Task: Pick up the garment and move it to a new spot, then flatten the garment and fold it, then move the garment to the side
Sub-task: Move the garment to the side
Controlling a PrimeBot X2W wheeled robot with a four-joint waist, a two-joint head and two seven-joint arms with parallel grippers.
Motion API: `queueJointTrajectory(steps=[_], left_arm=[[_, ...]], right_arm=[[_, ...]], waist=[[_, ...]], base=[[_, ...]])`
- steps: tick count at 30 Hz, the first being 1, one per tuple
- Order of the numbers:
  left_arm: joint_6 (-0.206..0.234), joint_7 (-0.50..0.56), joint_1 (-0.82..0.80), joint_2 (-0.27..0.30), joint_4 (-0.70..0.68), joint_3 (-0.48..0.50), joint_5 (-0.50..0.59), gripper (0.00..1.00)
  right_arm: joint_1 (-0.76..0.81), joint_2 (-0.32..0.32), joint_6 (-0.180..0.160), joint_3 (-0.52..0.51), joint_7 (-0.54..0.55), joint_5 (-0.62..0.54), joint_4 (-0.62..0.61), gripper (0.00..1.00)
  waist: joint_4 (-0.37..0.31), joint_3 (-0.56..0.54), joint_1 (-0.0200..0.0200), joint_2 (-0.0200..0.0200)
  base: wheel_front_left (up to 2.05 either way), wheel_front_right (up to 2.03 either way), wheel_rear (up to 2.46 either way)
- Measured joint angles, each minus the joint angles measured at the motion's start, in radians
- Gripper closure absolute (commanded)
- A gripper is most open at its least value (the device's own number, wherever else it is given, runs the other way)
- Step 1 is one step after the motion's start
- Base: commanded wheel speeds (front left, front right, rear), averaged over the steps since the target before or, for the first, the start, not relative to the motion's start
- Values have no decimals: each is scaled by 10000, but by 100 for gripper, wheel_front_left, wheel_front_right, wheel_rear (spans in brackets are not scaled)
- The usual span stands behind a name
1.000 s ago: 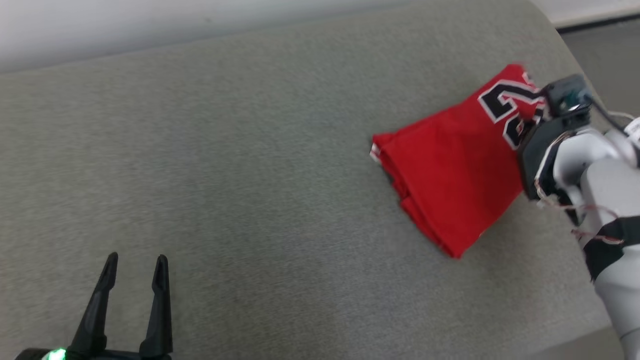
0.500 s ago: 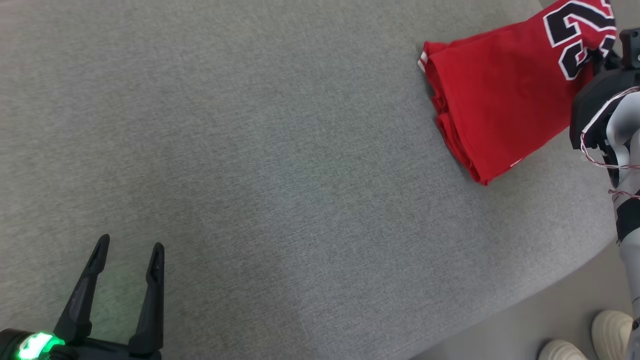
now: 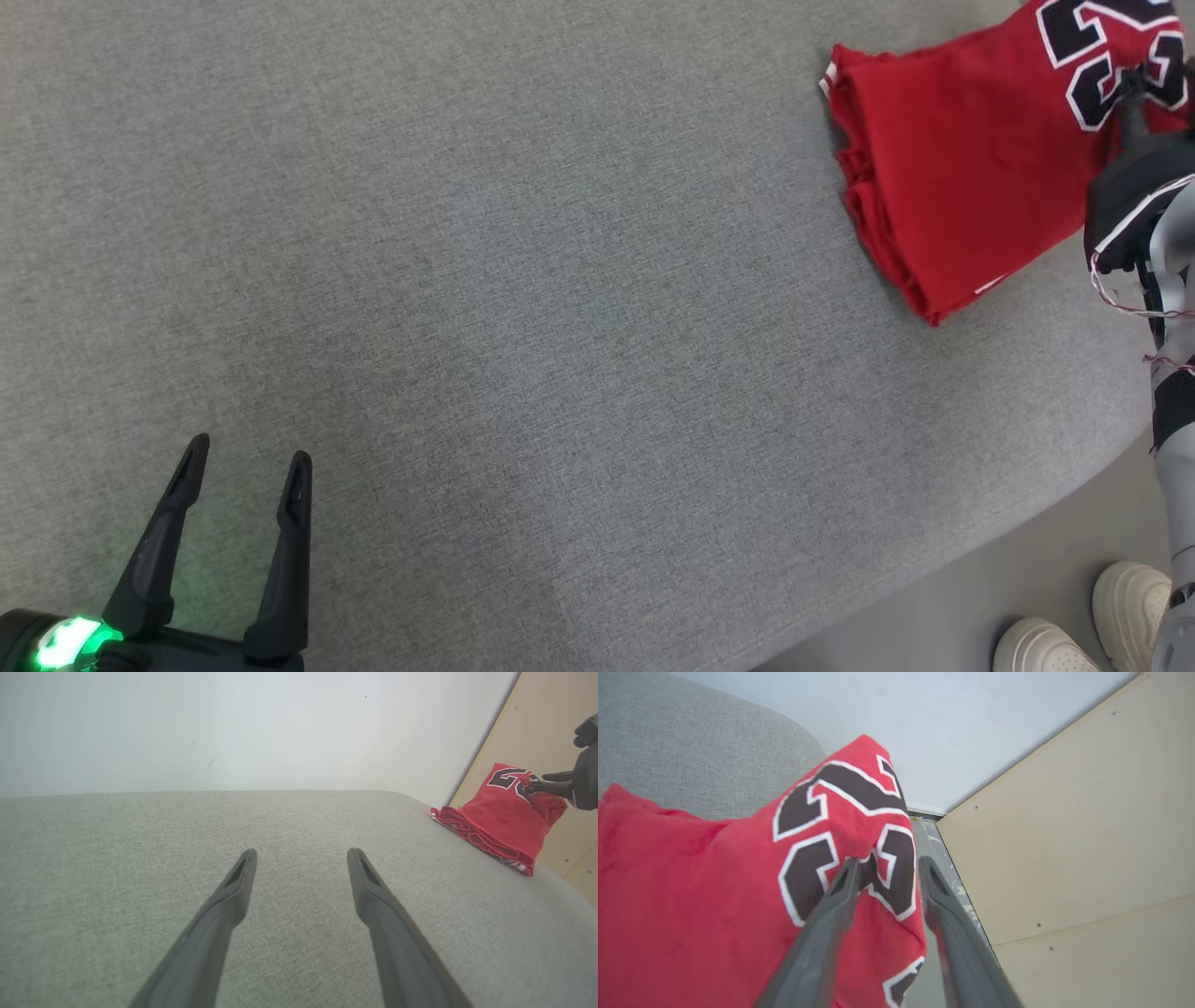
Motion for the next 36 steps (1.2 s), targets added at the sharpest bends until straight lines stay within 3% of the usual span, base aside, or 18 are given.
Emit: queueJointTrajectory(steps=[12,16,21,30,36], left_arm=[[21,-63,-91,-73,284,-12,-50,0],[201,-119,-122,-360,681,159,-52,0],[353,-144,-82,-708,1047,520,-54,0],[368,-150,572,-1714,1965,1593,-46,0],[403,-150,1271,-2121,2750,1935,8,0]], right_arm=[[70,435,0,54,-1678,-677,38,0],[553,865,0,299,-2554,221,301,0],[1221,1145,0,817,-2871,1085,180,0],[3525,1344,0,2725,-2982,3085,-1536,0],[5404,1256,0,3467,-2995,4217,-2215,0]], waist=[[211,-201,0,0],[387,-566,0,0],[592,-1020,-1,-1],[1183,-2475,-2,-3],[1573,-3671,-3,-3]], base=[[0,0,0],[0,0,0],[0,0,0],[0,0,0],[0,0,0]])
